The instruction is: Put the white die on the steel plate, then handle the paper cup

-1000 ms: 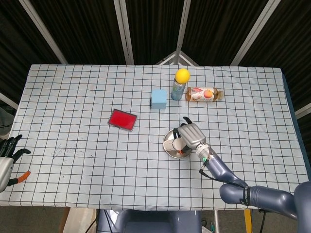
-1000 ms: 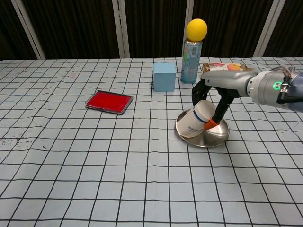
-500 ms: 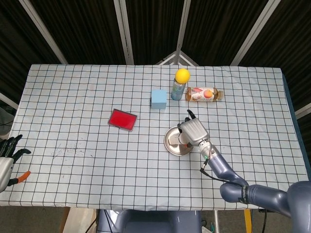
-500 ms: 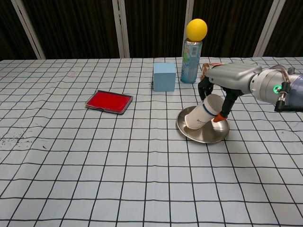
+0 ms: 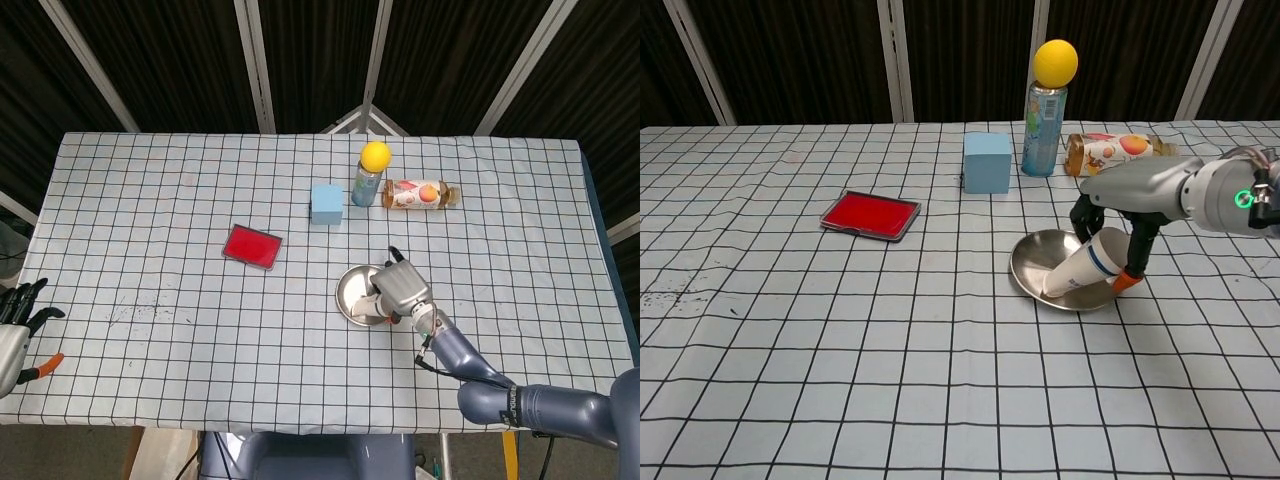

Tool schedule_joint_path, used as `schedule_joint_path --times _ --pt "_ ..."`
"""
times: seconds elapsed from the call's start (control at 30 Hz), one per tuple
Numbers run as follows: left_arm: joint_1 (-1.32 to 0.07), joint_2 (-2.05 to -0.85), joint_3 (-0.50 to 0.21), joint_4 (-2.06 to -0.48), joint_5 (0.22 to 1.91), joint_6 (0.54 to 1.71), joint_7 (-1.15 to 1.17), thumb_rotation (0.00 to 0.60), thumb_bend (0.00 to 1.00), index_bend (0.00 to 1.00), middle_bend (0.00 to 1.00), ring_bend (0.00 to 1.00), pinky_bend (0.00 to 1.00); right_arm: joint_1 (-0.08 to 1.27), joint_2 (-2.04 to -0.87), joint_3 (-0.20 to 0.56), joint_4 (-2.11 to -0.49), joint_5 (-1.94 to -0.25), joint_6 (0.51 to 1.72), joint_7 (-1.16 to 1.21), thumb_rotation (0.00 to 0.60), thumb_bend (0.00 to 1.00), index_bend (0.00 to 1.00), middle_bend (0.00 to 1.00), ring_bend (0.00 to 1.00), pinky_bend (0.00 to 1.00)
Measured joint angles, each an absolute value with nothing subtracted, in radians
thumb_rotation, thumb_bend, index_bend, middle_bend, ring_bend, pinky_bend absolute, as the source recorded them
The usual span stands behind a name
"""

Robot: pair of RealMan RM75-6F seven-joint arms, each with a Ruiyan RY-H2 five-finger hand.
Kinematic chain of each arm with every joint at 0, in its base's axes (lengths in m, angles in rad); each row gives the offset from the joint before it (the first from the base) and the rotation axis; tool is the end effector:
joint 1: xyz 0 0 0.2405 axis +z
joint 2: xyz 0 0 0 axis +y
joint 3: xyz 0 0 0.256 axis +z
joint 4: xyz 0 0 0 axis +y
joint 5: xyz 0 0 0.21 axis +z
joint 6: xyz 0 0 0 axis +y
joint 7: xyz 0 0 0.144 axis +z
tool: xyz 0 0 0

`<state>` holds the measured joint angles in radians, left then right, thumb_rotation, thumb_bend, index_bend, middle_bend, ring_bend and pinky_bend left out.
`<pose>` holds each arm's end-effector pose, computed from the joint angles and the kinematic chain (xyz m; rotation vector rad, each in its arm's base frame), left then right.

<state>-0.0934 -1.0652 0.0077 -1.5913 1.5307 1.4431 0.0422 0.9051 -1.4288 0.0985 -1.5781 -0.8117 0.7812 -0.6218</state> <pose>-0.3214 0.1717 0.1642 -1.5005 -0.8655 -0.7748 -0.1426 -0.3499 -0.0147 2.0869 -0.8610 0.5738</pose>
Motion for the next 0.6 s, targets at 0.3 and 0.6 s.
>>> schedule_joint_path --times 0.3,0.6 --pt "-0.093 -1.062 0.007 -1.588 1.532 1.446 0.030 0.600 0.29 0.34 0.00 0.00 0.02 0.889 -1.458 0.134 -1.561 -0.913 0.797 -0.457 0.600 0.37 0.86 0.58 0.31 0.00" --pt "-0.093 -1.063 0.006 -1.587 1.530 1.445 0.031 0.600 0.29 0.34 0.00 0.00 0.02 0.852 -1.525 0.162 -1.481 -1.007 0.895 -0.361 0.600 0.37 0.85 0.58 0.31 0.00"
